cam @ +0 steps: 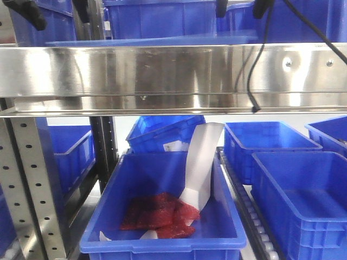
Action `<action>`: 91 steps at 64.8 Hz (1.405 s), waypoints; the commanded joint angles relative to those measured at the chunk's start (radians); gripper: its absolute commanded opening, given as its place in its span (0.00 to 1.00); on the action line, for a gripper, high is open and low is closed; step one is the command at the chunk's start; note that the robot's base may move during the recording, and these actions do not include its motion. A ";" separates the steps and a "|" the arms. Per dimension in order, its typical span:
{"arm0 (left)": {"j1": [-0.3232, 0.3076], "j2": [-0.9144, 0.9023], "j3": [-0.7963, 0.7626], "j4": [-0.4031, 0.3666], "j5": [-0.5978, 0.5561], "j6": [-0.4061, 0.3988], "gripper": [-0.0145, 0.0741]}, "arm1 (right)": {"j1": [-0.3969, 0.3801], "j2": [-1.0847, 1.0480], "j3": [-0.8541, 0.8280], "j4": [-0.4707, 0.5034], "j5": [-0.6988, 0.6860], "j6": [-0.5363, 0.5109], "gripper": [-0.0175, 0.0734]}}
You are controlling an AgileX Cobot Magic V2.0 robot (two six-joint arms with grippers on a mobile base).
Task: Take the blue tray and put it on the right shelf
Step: 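Raise the tray and set it onto the upper roller shelf, then open both grippers and release the tray on the shelf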
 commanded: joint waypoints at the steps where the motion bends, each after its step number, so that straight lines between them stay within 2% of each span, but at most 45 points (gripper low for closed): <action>1: 0.000 -0.059 -0.038 -0.016 -0.038 -0.008 0.67 | -0.009 -0.062 -0.036 -0.016 -0.059 -0.001 0.74; 6: -0.002 -0.059 -0.038 -0.026 -0.038 -0.008 0.58 | -0.009 -0.062 -0.036 -0.016 -0.059 -0.001 0.69; 20: -0.002 -0.054 -0.038 -0.026 -0.062 -0.008 0.14 | -0.009 -0.062 -0.036 -0.015 -0.067 -0.001 0.24; 22: -0.002 -0.054 -0.038 -0.026 -0.060 -0.008 0.10 | -0.009 -0.062 -0.036 -0.012 -0.065 -0.001 0.24; 26: -0.002 -0.054 -0.038 -0.046 -0.052 -0.006 0.12 | -0.009 -0.062 -0.036 0.020 -0.054 -0.015 0.25; 31: -0.008 -0.059 -0.038 -0.091 -0.035 0.005 0.12 | -0.009 -0.062 -0.036 0.122 -0.028 -0.088 0.25; 34: -0.017 -0.073 -0.038 -0.099 -0.037 0.005 0.12 | -0.005 -0.070 -0.036 0.155 -0.020 -0.099 0.25; 41: -0.050 -0.159 -0.034 -0.094 -0.039 0.005 0.12 | 0.028 -0.137 -0.035 0.142 -0.079 -0.089 0.25; 45: -0.076 -0.213 -0.014 -0.068 -0.065 0.005 0.12 | 0.062 -0.180 -0.035 0.084 -0.130 -0.076 0.25; 56: -0.127 -0.336 0.125 -0.018 -0.198 -0.026 0.12 | 0.204 -0.249 -0.009 -0.167 -0.183 -0.066 0.25; 61: -0.131 -0.406 0.229 -0.024 -0.279 -0.026 0.11 | 0.254 -0.284 0.038 -0.200 -0.243 -0.066 0.25; 67: -0.131 -0.497 0.383 -0.029 -0.382 -0.026 0.11 | 0.285 -0.337 0.137 -0.200 -0.346 -0.066 0.25; 76: -0.131 -0.623 0.607 -0.027 -0.535 -0.024 0.11 | 0.291 -0.428 0.319 -0.199 -0.488 -0.066 0.25; 83: -0.131 -0.722 0.780 -0.025 -0.674 -0.024 0.11 | 0.291 -0.541 0.540 -0.199 -0.619 -0.067 0.25; 91: -0.131 -0.813 0.936 -0.025 -0.781 -0.024 0.11 | 0.291 -0.675 0.750 -0.199 -0.770 -0.067 0.25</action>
